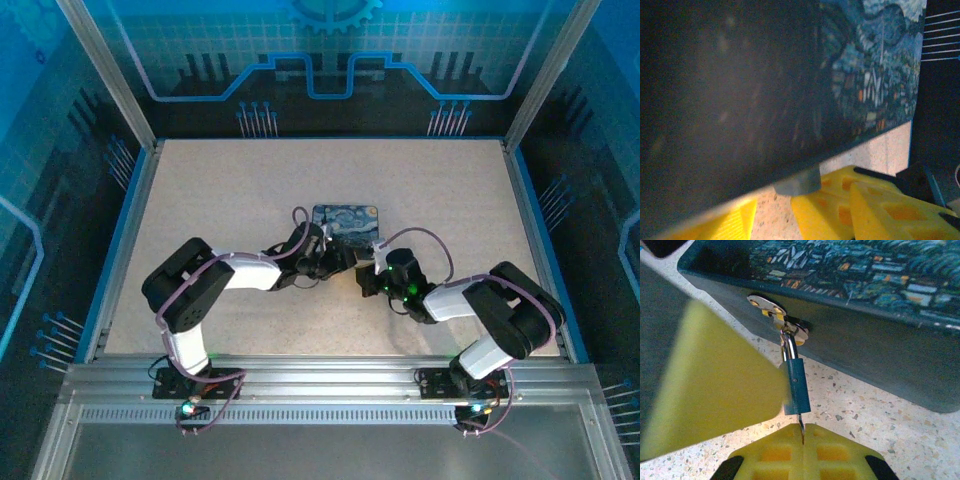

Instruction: Unlock the padlock with the key

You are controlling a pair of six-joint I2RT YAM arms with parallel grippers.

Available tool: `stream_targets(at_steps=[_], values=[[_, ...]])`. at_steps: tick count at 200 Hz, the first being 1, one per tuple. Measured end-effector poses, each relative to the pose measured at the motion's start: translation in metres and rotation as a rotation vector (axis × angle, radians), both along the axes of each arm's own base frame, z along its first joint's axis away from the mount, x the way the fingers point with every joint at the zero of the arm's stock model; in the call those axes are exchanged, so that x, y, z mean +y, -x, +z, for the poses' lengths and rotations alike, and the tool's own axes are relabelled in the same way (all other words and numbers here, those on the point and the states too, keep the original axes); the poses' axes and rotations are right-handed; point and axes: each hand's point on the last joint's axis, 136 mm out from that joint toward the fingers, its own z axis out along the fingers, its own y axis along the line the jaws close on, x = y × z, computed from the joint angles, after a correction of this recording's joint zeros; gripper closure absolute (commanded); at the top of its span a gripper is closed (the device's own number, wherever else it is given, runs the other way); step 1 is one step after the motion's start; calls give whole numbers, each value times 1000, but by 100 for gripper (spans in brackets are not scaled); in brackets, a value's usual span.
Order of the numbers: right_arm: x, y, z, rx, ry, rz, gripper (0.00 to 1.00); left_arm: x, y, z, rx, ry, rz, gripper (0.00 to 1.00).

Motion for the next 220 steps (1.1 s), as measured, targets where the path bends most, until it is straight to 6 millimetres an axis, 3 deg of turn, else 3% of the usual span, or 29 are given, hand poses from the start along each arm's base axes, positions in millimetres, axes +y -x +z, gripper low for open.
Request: stream_targets(at_steps=[31,69,119,156,220], values=[[-1,3,0,18,-1,-2,100,9,7,23,-27,19,6,37],[0,9,5,80,-22,-6,100,23,18,48,-66,62,36,38],[7,16,5,202,-81,-19,100,39,27,32,9,78,129,46],[14,17,8,274,-121,-28,100,30,23,39,13,152,162,51],[17,18,10,363,-147,-67,100,27,21,11,68,158,205,53]])
